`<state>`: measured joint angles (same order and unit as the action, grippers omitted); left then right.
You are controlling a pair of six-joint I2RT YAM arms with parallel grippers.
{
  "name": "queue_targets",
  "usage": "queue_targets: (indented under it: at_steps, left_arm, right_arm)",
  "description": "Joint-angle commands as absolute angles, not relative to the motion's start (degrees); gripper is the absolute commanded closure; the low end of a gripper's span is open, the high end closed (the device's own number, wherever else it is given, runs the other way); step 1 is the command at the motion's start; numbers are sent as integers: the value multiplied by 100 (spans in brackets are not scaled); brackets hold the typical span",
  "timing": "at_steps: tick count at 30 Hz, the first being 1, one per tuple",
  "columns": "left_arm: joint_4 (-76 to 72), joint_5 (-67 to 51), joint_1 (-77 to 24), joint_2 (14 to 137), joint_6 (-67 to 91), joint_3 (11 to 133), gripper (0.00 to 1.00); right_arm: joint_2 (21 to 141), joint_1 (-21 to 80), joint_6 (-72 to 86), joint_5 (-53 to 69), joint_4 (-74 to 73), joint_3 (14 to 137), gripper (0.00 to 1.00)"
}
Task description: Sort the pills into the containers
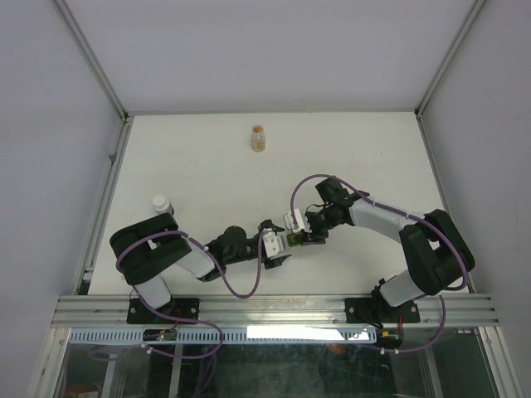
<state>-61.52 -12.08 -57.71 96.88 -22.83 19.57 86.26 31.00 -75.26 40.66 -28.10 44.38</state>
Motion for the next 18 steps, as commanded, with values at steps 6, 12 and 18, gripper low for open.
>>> queue_targets:
  at_steps: [6, 12, 18]
  left_arm:
    - [-7130, -1087, -5818, 9913, -2201, 1969, 27]
    - [-7273, -1138, -5821, 9962, -2131, 1876, 27]
    - [-7531, -1178, -5818, 10129, -2084, 1817, 28]
  right_arm:
    - [8620, 3146, -7483, 4097, -2623, 4444, 46]
    - [8604, 3168, -7461, 4087, -2584, 4429, 44]
    - [8662, 3169, -7441, 4044, -2576, 4422, 41]
